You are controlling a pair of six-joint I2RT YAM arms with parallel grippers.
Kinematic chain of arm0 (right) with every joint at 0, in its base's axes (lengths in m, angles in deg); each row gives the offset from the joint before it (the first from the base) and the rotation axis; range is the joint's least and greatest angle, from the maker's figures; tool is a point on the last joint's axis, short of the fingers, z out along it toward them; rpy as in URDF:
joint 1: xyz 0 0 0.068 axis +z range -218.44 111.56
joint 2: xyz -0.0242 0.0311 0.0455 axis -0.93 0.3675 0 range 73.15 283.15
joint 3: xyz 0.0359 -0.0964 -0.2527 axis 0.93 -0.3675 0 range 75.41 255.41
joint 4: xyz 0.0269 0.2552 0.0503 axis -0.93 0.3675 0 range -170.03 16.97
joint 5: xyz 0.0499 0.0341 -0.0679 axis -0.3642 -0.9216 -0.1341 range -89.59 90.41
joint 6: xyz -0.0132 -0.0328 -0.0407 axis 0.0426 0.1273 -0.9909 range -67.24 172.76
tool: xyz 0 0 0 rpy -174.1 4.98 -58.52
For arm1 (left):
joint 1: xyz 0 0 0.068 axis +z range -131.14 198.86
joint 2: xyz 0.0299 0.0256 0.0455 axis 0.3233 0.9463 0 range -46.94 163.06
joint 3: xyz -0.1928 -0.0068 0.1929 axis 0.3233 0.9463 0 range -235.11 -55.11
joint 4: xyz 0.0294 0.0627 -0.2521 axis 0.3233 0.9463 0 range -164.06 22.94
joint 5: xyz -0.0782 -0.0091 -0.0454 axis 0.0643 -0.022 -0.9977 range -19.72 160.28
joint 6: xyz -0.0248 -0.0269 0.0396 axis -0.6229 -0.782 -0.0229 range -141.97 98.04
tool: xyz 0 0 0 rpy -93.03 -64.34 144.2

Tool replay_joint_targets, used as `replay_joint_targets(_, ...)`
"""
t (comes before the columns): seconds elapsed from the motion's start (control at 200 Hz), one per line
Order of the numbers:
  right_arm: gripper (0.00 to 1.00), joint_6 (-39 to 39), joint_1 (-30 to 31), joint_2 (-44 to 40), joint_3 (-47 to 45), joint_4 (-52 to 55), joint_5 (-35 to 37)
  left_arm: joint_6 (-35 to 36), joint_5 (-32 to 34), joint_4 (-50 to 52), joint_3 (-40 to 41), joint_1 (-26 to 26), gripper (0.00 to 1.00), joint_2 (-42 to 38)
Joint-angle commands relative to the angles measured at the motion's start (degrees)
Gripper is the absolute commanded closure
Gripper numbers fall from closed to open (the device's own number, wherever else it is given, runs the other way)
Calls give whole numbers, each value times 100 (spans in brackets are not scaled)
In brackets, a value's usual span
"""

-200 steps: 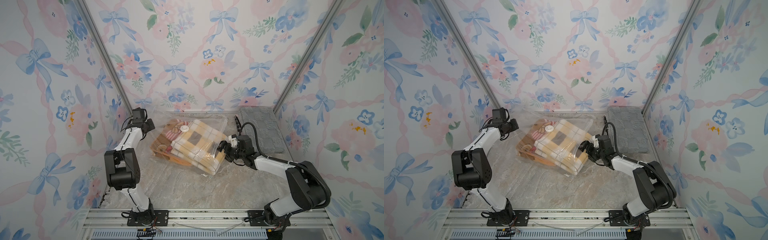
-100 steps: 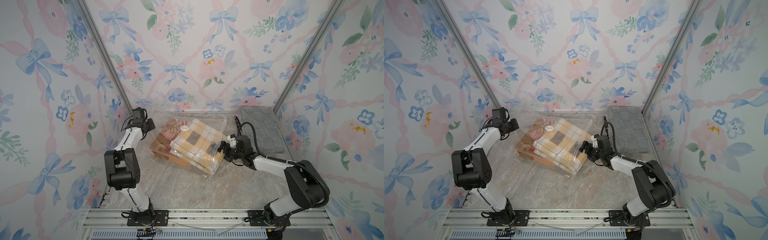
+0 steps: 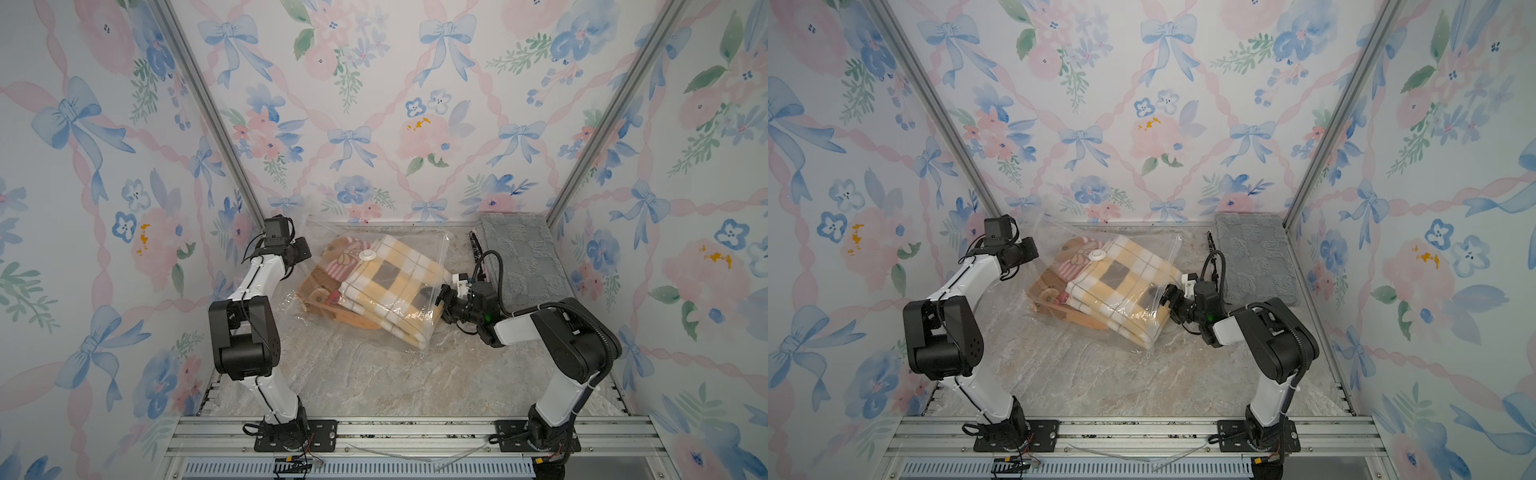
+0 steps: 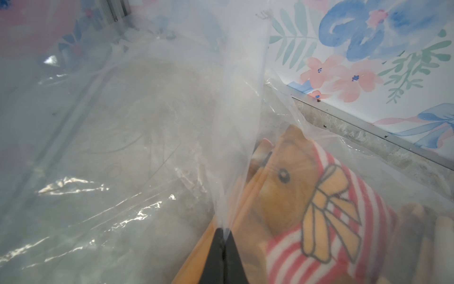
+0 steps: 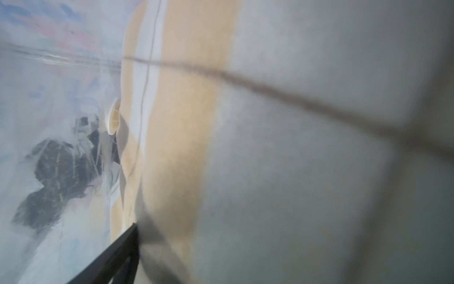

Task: Take the blanket out of the vacuum bag
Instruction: Take out the blanket from the vacuum bag.

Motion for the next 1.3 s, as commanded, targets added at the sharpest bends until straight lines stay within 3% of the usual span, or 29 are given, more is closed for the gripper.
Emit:
replay_joint_targets(0.0, 25, -24, 118, -149, 217, -940, -7, 125, -214, 45, 52, -5, 100, -3)
replay_joint_targets(0.055, 48, -78, 122, -258, 235, -857, 5, 123, -219, 44, 52, -5, 100, -7)
replay_joint_targets(0.21, 100, -385, 118, -855, 211, -94, -45, 117, -227, 46, 52, -8, 100, -43)
replay_joint_targets(0.375, 100, -707, -23, -2061, -14, 1137, -67, 4, -296, 40, 52, 42, 100, -47)
replay_joint_targets(0.56, 100, -1361, -314, -3651, 175, 3692, 93, -31, -315, 44, 53, 115, 100, -73)
replay_joint_targets(0.69, 100, -1500, -626, -4436, 312, 4753, 70, -46, -315, 38, 61, 117, 100, -60)
replay_joint_targets(0.91, 100, -1288, -1070, -4984, 782, 5758, -53, -33, -211, 42, 103, 132, 100, -111)
replay_joint_targets(1.17, 100, -1319, -1593, -5268, 2214, 7693, 330, -60, -291, 46, 97, 198, 100, -93)
replay_joint_targets(1.295, 100, -1054, -1834, -5261, 2717, 8038, 388, -68, -306, 41, 99, 198, 100, -113)
